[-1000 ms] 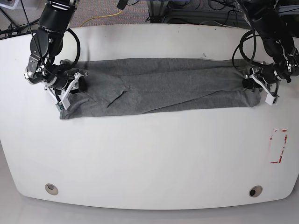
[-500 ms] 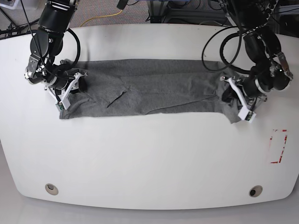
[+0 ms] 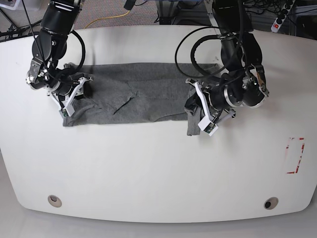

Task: Fold the T-shirt properly
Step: 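Move the left gripper inward along the strip and grasp its middle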

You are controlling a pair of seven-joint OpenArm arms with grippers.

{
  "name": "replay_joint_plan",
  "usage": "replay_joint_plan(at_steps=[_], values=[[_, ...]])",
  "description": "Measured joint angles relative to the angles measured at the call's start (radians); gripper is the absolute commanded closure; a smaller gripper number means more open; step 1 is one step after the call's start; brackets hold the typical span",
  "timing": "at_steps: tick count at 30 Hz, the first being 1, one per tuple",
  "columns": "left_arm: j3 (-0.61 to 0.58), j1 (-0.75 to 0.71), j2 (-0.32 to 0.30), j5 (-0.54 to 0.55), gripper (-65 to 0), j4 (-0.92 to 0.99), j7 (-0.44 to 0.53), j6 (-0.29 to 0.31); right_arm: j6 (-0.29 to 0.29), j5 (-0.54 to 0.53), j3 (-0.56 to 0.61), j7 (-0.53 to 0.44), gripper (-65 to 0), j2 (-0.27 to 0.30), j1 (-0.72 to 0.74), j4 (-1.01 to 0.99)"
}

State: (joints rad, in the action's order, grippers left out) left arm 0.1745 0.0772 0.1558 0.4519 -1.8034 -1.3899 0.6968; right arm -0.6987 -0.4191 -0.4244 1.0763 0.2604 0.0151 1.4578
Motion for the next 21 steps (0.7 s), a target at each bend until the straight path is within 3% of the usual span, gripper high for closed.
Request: replay_joint_plan(at_steps=[8,17,21], values=[[-0.091,0.002,-0.003,-0.055,-6.2,0.000,0.015,0.000,0.003,0.001,-0.002,-0.003,-20.3,-0.012,0.000,0.000],[-0.119,0.003,-0.003,-0.055,-13.1,0.009,0.018,0.000,0.002,0.000,-0.002,-0.004,-20.3,-0.025,0.002,0.000],[-0.119,0.003,-0.004,-0.055,-20.6,0.055,0.018,0.000,0.003,0.000,-0.002,-0.003,-20.3,-0.025,0.002,0.000]])
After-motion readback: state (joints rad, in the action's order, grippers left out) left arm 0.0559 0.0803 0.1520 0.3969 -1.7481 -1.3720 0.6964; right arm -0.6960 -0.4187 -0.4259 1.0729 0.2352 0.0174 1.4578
